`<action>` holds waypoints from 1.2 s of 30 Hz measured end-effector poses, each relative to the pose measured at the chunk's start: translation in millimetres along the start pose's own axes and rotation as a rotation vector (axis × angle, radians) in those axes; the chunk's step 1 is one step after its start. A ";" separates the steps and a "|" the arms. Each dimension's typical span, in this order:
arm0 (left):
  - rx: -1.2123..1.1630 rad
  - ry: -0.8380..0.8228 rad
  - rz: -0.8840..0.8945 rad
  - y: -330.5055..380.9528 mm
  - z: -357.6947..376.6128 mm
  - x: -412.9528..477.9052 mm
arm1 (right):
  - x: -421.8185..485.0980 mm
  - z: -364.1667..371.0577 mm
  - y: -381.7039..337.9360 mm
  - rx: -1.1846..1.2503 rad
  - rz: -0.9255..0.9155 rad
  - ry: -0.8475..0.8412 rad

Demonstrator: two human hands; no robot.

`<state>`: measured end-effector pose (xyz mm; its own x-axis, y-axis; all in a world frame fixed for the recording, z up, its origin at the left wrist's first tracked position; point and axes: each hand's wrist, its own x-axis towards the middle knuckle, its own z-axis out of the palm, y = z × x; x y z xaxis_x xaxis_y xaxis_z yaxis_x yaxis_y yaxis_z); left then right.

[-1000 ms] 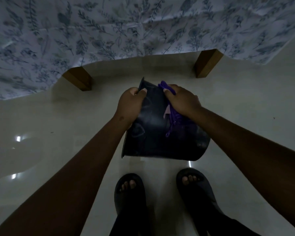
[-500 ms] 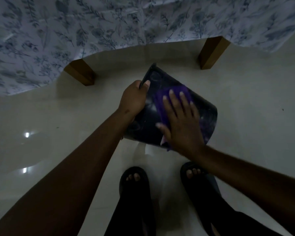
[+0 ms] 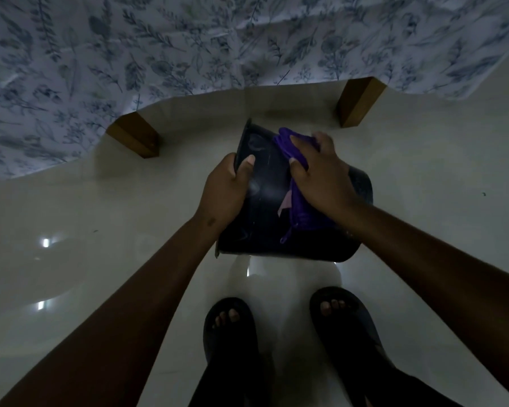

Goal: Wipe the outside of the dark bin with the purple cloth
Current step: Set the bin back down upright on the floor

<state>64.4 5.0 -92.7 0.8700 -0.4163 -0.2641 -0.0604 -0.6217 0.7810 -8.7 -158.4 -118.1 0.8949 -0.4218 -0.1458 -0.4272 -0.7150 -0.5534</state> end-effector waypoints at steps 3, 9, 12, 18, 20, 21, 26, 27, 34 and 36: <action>0.037 -0.006 0.083 5.7 -3.4 -4.7 | 5.8 -14.0 -0.5 0.180 0.075 -0.033; 0.251 -0.064 0.306 29.1 -24.7 -30.3 | 7.2 -32.5 13.7 0.258 0.158 0.026; 0.437 -0.080 0.445 31.3 -29.4 -45.8 | -14.3 -26.7 17.9 0.424 0.283 0.125; 0.589 -0.139 0.661 10.9 -23.1 -70.9 | -39.6 -27.2 17.9 0.890 0.430 0.223; 0.629 -0.209 0.679 0.9 -18.1 -77.6 | -42.5 -38.4 18.3 1.013 0.458 0.290; 0.656 -0.232 0.704 -4.1 -15.5 -81.0 | -43.7 -45.2 18.5 1.059 0.460 0.323; 0.736 -0.318 0.769 -14.2 -8.6 -93.1 | -51.9 -77.4 10.7 1.129 0.399 0.451; 0.734 -0.337 0.775 -14.4 -7.8 -94.7 | -53.0 -82.4 6.6 1.098 0.364 0.455; 0.671 -0.501 0.542 -20.9 0.8 -101.5 | -57.3 -69.7 -20.0 0.647 0.097 0.270; 0.654 -0.549 0.488 -25.1 3.6 -103.7 | -63.1 -52.9 -14.6 0.425 -0.062 0.118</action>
<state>-26.1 61.4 -87.0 0.3391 -0.8728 -0.3512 -0.7559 -0.4749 0.4505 -65.8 -150.8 -57.4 0.8858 -0.4637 -0.0203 -0.2597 -0.4591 -0.8496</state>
